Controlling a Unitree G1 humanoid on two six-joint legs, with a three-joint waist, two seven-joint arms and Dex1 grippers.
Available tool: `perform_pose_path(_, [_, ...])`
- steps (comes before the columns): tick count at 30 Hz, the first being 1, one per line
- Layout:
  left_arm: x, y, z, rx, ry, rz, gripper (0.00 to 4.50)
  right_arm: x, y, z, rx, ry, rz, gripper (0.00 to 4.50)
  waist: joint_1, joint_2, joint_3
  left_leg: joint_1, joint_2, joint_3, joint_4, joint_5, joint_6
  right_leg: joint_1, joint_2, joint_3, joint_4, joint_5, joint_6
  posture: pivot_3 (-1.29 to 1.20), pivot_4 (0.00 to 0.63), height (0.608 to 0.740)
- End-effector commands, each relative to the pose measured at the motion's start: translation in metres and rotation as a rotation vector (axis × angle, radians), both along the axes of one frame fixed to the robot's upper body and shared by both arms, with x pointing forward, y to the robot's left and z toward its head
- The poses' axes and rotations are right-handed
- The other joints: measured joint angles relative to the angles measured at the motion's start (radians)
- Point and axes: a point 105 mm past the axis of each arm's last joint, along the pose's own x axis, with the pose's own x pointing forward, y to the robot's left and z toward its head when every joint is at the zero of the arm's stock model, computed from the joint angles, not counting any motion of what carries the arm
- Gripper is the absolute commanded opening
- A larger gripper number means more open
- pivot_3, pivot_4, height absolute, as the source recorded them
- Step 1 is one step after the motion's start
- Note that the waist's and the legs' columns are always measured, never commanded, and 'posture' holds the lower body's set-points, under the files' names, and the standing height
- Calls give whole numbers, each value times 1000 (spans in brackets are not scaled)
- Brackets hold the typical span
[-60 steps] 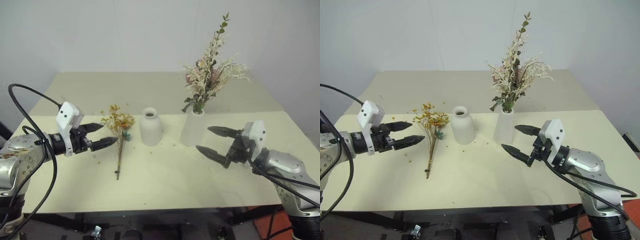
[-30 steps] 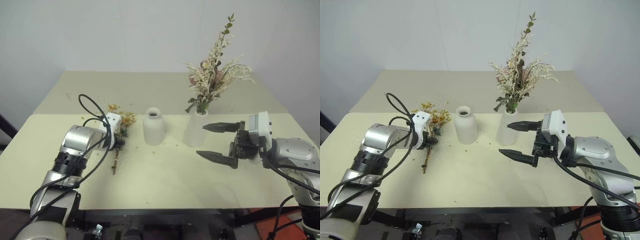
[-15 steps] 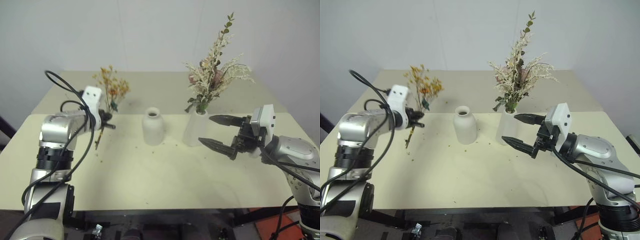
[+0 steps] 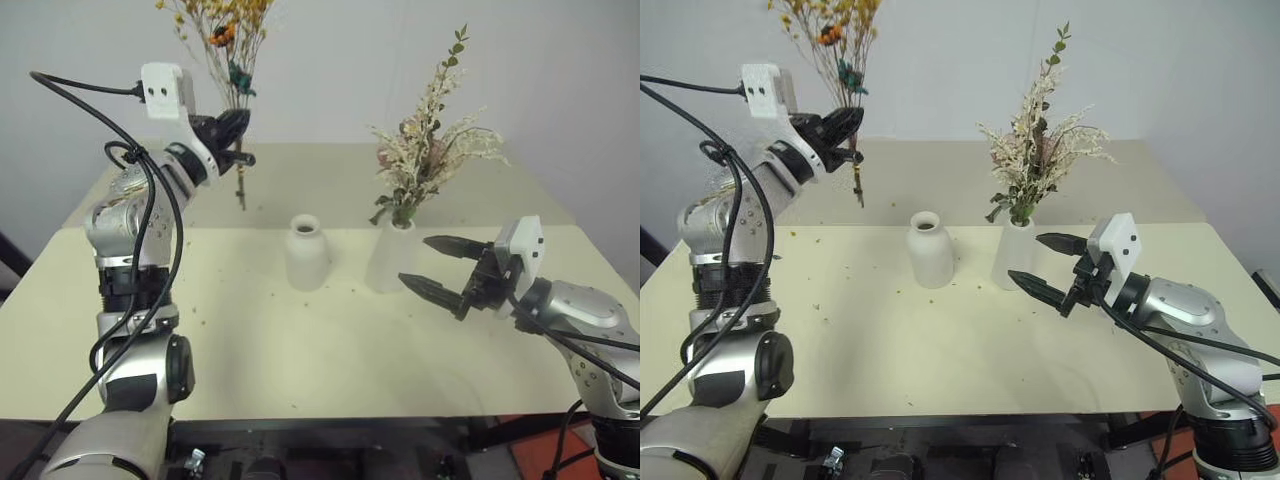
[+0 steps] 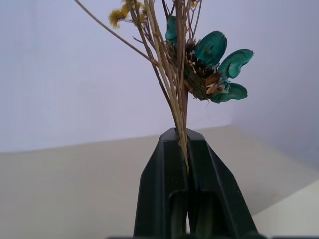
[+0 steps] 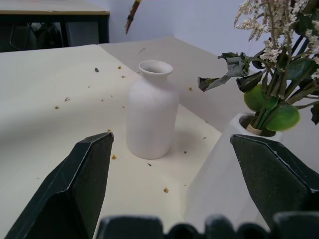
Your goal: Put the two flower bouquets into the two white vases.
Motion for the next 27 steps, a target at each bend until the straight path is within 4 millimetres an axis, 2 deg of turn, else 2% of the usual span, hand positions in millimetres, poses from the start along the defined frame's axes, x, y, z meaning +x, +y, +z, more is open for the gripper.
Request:
perform_pose_path(1, [-18, -14, 25, -65, -105, -159, 54, -7, 0, 12, 4, -76, 2, 4435, -1, 0, 0, 0, 0, 0, 0, 0, 0, 0, 0, 0, 0, 0, 0, 0, 150, 740])
perform_pose_path(6, [-27, -32, 21, -76, -149, -277, 54, -8, -1, 10, 8, -80, 0, 4435, -1, 0, 0, 0, 0, 0, 0, 0, 0, 0, 0, 0, 0, 0, 0, 0, 150, 740])
perform_pose_path(11, [-31, -45, 14, -40, -212, -314, 54, -9, 2, 11, 14, -87, 2, 4435, 0, 0, 0, 0, 0, 0, 0, 0, 0, 0, 0, 0, 0, 0, 0, 0, 150, 740])
perform_pose_path(15, [-35, -54, 0, 11, -278, -323, 54, -10, 5, 14, 19, -93, 3, 4435, 0, 0, 0, 0, 0, 0, 0, 0, 0, 1, 0, 0, 0, 0, 0, 0, 150, 740])
perform_pose_path(27, [-34, -63, -29, 43, -325, -278, 54, -12, 10, 23, 36, -106, 5, 4435, 1, 0, 0, 0, 0, 0, 0, 0, 0, 1, 0, 1, 0, 0, 0, 0, 150, 740])
